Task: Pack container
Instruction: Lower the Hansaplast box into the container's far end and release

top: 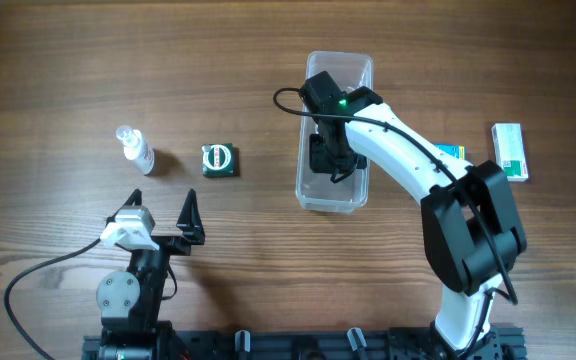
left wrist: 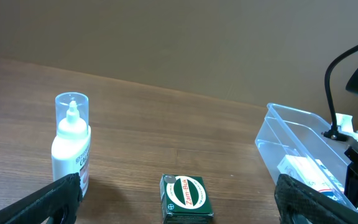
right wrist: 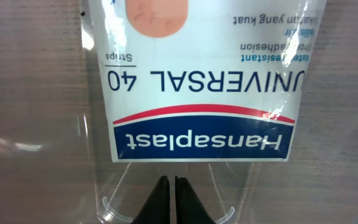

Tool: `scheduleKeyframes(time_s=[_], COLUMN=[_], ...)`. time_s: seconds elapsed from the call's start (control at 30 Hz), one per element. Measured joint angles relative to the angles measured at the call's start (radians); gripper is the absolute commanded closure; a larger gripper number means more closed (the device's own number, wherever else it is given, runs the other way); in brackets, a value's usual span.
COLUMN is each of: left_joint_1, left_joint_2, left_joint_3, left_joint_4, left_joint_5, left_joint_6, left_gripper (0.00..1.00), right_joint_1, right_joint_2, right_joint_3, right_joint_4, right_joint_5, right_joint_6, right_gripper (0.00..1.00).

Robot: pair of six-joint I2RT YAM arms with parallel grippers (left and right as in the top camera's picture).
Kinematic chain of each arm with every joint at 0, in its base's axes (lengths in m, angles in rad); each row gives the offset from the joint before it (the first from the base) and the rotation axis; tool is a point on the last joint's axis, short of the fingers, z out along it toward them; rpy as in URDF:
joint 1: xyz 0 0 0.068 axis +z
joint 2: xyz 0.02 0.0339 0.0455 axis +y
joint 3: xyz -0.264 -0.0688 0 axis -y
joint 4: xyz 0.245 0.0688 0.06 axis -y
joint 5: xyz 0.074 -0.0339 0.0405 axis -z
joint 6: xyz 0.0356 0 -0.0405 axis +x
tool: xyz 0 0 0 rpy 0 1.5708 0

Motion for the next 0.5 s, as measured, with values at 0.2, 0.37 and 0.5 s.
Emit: scheduleKeyframes(time_s=[0.2,0.37,0.5], left_joint_1=[0.0,0.0,0.0], left_joint_2=[0.0,0.0,0.0], left_joint_3=[0.0,0.0,0.0], left_joint_4=[0.0,0.0,0.0], left_joint_5=[0.0,0.0,0.0], left_joint_6=[0.0,0.0,0.0], left_gripper=[0.0,0.0,0.0], right_joint_1=[0.0,0.0,-0.004], right_joint_2=[0.014,0.052,0.054], right_joint_3=[0.0,0.0,0.0], right_joint_4=[0.001,0.039,0.076], right_joint_5=[0.001,0.016,0.021], right_joint_6=[0.005,0.005,0.008], right_gripper=[0.95,0.95,0.95])
